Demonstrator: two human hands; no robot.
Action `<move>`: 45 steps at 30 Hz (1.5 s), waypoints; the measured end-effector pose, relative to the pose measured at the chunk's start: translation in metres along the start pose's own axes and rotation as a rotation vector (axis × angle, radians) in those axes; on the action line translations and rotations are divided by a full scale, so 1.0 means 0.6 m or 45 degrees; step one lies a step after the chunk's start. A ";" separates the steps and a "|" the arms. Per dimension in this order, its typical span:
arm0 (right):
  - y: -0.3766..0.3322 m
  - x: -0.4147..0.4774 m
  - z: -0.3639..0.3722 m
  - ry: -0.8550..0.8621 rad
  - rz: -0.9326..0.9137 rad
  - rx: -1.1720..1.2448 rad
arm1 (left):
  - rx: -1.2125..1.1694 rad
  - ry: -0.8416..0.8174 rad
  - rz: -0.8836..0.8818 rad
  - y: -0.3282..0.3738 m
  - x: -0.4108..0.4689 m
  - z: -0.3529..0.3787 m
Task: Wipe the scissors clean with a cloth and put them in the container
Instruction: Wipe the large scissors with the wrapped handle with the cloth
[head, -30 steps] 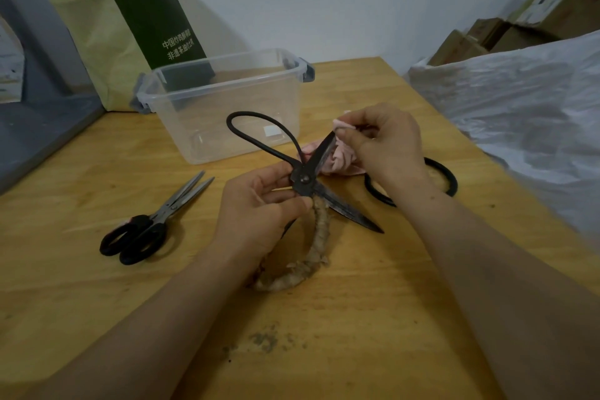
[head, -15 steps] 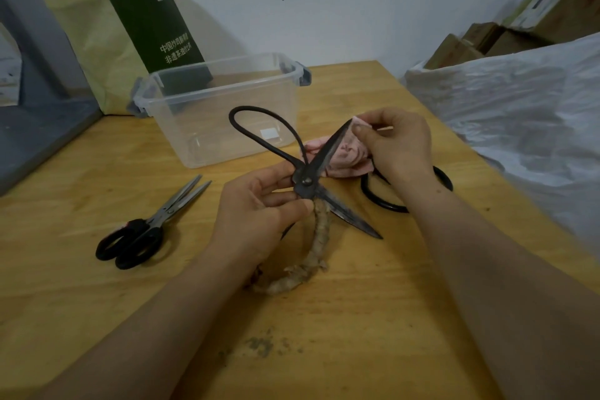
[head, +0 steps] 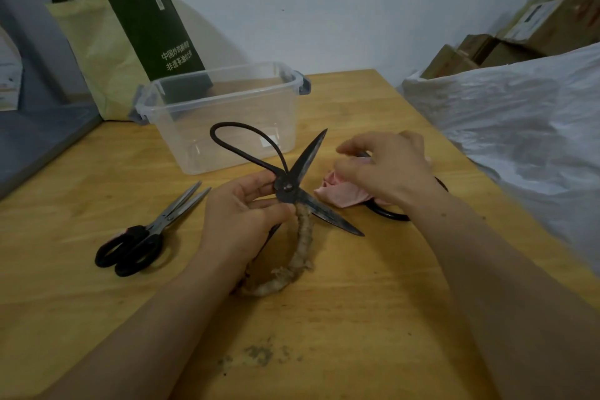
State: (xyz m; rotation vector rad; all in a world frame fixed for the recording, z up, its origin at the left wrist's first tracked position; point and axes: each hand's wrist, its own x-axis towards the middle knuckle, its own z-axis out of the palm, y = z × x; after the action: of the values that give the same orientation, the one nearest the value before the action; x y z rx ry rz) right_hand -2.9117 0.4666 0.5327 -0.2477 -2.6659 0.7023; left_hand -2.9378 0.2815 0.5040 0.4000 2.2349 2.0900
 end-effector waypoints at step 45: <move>-0.034 -0.016 0.038 0.015 -0.126 0.842 | -0.044 -0.105 0.091 0.004 -0.007 0.001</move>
State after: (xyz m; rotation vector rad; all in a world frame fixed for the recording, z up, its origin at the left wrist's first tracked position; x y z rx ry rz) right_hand -2.9137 0.4367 0.5215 0.0599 -2.2559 1.4732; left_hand -2.9336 0.2811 0.5058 0.5613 2.1670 2.1015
